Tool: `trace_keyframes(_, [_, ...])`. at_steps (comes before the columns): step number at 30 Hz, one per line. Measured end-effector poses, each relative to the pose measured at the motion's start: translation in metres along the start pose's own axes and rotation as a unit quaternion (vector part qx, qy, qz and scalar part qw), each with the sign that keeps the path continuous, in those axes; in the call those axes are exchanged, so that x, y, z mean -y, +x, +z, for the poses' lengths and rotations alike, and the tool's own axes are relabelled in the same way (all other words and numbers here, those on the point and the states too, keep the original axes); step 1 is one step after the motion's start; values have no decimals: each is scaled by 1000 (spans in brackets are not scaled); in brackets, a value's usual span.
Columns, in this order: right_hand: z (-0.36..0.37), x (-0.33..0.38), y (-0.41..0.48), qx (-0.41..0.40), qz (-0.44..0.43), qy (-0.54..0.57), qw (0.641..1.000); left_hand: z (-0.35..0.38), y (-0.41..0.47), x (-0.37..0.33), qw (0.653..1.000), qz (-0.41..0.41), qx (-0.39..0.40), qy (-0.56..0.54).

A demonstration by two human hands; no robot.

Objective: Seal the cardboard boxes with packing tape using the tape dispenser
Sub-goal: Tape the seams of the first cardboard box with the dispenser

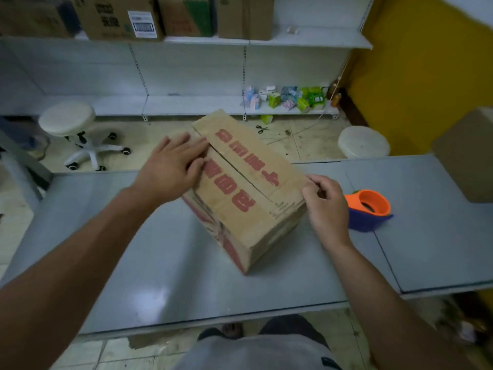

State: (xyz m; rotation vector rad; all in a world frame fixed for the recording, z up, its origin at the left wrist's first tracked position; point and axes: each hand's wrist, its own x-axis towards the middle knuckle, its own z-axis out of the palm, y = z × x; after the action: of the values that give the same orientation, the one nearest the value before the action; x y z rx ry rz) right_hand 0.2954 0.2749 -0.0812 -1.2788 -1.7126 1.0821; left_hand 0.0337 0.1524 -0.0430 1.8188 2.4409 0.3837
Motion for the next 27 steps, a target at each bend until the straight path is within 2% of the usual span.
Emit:
trace_keyframes(3, [-2, -3, -12, 11, -32, -13, 999, 1, 5, -59, 997, -65, -17, -38])
trace_keyframes(6, [-10, -8, -17, 66, -70, 2, 995, 17, -2, -125, 997, -27, 13, -73])
trace_keyframes(8, [-28, -15, -12, 116, -94, -2, 989, 34, -2, -145, 998, -5, 50, -47])
trace_keyframes(11, [-72, -43, 17, 71, -124, -78, 987, 45, 4, -136, 997, 29, 75, 0])
trace_keyframes(13, [-100, -67, 47, 70, -119, -217, 966, 43, 3, -128, 995, 55, 84, 4])
trace_keyframes(15, [-120, -85, 70, 131, -90, -339, 927, 40, 2, -122, 993, 73, 95, 1])
trace_keyframes(17, [-130, -98, 83, 195, -87, -403, 890, 34, 2, -122, 990, 89, 110, -6])
trace_keyframes(19, [-134, -108, 90, 244, -88, -417, 871, 31, 2, -125, 990, 91, 110, 9])
trace_keyframes(20, [-135, -112, 92, 256, -90, -423, 865, 32, 1, -128, 993, 64, 99, 23])
trace_keyframes(23, [-141, -123, 100, 259, -114, -452, 846, 41, -4, -139, 993, -100, 57, 13])
trace_keyframes(24, [-143, -124, 102, 265, -134, -467, 833, 44, -6, -143, 990, -132, 57, 9])
trace_keyframes(27, [-145, -125, 107, 287, -200, -524, 777, 43, -7, -149, 986, -154, 68, 16])
